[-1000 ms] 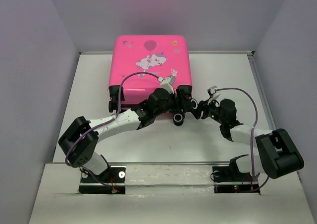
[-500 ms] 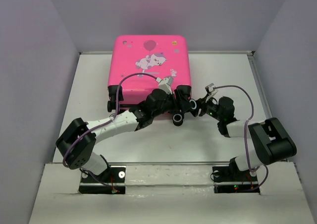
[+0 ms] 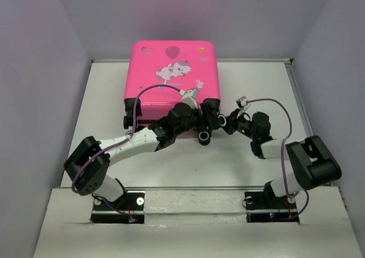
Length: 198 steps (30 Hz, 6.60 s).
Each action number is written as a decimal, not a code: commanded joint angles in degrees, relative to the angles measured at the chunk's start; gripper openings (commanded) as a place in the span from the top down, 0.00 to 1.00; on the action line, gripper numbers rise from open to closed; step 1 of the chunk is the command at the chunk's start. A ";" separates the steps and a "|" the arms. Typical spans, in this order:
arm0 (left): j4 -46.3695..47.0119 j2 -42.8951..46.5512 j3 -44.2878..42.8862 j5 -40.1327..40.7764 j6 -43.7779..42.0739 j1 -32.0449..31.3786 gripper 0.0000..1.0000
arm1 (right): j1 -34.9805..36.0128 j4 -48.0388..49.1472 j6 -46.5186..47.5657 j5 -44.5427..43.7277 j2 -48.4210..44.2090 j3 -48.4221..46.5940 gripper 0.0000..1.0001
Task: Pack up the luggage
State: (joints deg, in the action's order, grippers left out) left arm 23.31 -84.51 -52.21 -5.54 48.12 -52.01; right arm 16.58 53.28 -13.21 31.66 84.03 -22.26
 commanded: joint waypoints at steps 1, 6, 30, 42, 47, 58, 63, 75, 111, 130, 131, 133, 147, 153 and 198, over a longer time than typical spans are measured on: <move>7.62 3.83 -1.32 -3.42 -0.22 -0.73 0.94 | 0.38 15.97 -4.09 -4.49 -3.43 2.65 0.93; 8.94 2.60 -5.70 -2.11 1.19 -0.73 0.94 | 7.84 16.24 -2.79 -14.33 -7.99 8.89 0.93; -0.85 -14.19 -33.72 -12.82 -0.18 -3.45 0.51 | 45.65 30.14 2.50 -55.12 9.21 0.47 0.93; -40.05 30.92 -13.42 12.56 -17.54 7.06 0.01 | 45.12 19.77 -3.05 -60.75 7.82 0.02 0.93; -54.84 45.12 0.25 21.25 -14.47 12.37 0.01 | 43.98 16.34 -4.27 -59.96 5.71 0.29 0.93; -55.13 42.95 6.33 22.06 -12.79 12.54 0.01 | 42.92 13.87 -4.37 -57.33 4.48 0.29 0.93; -52.23 41.97 6.85 22.85 -12.70 12.46 0.01 | 42.92 15.28 -4.63 -57.06 5.00 0.90 0.93; -47.66 37.75 6.68 23.38 -14.28 13.16 0.07 | 42.92 14.14 -4.81 -56.27 4.13 0.99 0.93; 27.47 22.82 7.91 15.46 8.12 -8.18 0.94 | 49.69 36.58 -13.84 -41.67 14.92 -8.15 0.93; 35.44 22.08 12.47 24.78 7.35 -16.46 0.94 | 50.74 45.07 -19.31 -58.11 20.75 -17.05 0.54; 33.83 23.59 13.44 25.66 6.99 -16.46 0.94 | 50.75 44.99 -19.05 -58.90 19.61 -14.33 0.43; 29.19 26.84 15.28 28.11 6.03 -16.46 0.94 | 51.27 43.94 -17.04 -58.30 16.80 -5.40 0.29; -3.29 52.85 26.98 36.29 4.79 -11.98 0.42 | 51.27 -39.24 -15.11 -57.04 -28.55 -2.40 0.04; -16.98 56.91 30.05 38.59 6.55 -11.71 0.42 | 51.27 -52.45 -6.67 -64.25 -22.35 -16.91 0.00; -0.73 9.81 13.01 25.14 -20.69 5.60 0.59 | 41.17 -64.00 4.77 -62.08 -2.11 -43.22 0.93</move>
State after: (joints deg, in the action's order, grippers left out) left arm 19.84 -72.60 -36.01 16.80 30.22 -47.16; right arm 57.89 -13.69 -9.72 -30.94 86.26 -66.28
